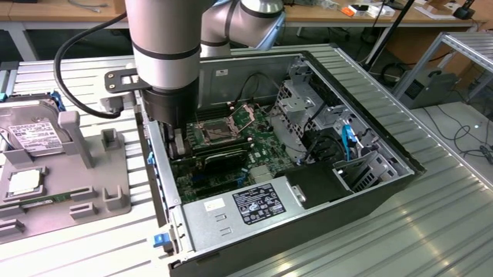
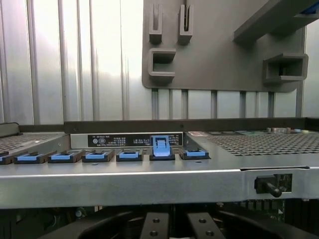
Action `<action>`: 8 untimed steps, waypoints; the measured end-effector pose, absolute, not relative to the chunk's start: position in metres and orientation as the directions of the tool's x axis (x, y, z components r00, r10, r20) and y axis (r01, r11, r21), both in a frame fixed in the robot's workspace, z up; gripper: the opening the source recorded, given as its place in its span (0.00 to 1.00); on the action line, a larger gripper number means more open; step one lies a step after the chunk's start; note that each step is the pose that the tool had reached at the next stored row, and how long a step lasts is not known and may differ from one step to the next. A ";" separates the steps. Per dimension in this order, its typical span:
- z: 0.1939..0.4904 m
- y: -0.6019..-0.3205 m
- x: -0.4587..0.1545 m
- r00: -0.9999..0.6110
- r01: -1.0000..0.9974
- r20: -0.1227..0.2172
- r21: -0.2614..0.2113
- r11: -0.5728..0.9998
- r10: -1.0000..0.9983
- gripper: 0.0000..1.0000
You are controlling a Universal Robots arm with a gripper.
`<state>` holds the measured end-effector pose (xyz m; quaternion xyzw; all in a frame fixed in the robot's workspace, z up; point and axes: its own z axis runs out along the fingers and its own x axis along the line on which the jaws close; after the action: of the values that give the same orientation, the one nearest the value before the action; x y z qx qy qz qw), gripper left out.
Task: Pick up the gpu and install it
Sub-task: 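Press down on the gpu until it lock into place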
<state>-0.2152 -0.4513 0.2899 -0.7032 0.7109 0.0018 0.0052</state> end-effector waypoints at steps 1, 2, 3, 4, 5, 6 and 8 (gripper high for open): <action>0.290 -0.451 -0.215 -0.011 -1.000 -0.010 -0.005 0.011 -1.000 0.11; 0.290 -0.451 -0.215 -0.011 -1.000 -0.010 -0.005 0.011 -1.000 0.11; 0.290 -0.451 -0.215 -0.011 -1.000 -0.010 -0.005 0.011 -1.000 0.11; 0.290 -0.451 -0.216 -0.011 -1.000 -0.010 -0.005 0.011 -1.000 0.11; 0.290 -0.451 -0.217 -0.011 -1.000 -0.010 -0.005 0.011 -1.000 0.11; 0.290 -0.451 -0.218 -0.011 -1.000 -0.010 -0.005 0.011 -1.000 0.11; 0.290 -0.451 -0.219 -0.011 -1.000 -0.010 -0.005 0.011 -1.000 0.11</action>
<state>-0.2186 -0.4513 0.2898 -0.7033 0.7108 0.0018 0.0053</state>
